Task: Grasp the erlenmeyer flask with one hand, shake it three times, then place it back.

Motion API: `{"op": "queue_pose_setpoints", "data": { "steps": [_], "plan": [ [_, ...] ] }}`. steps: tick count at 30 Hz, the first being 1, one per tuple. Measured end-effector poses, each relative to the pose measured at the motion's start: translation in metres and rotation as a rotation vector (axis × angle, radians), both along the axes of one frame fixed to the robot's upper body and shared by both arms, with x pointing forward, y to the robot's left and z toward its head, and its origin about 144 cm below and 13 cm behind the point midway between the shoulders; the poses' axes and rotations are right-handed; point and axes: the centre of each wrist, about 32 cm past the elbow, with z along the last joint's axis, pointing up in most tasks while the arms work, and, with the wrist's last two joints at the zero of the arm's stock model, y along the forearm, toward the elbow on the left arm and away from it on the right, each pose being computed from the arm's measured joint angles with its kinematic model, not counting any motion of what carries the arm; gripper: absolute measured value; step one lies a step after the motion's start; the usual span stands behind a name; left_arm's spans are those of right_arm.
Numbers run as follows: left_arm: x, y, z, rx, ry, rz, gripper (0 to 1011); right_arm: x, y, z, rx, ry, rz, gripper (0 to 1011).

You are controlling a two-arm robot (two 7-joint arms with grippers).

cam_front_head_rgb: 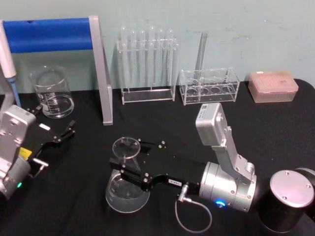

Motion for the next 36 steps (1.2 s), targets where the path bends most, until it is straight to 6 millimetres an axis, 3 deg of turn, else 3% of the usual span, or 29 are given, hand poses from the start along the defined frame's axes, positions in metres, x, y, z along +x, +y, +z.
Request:
{"op": "queue_pose_setpoints", "data": {
  "steps": [13, 36],
  "plan": [
    [0.0, 0.0, 0.0, 0.0, 0.0, 0.0, 1001, 0.013, -0.011, 0.001, 0.011, -0.005, -0.115, 450],
    [0.0, 0.0, 0.0, 0.0, 0.0, 0.0, 1001, 0.052, -0.059, 0.001, -0.001, -0.025, -0.551, 450]
  ]
}}
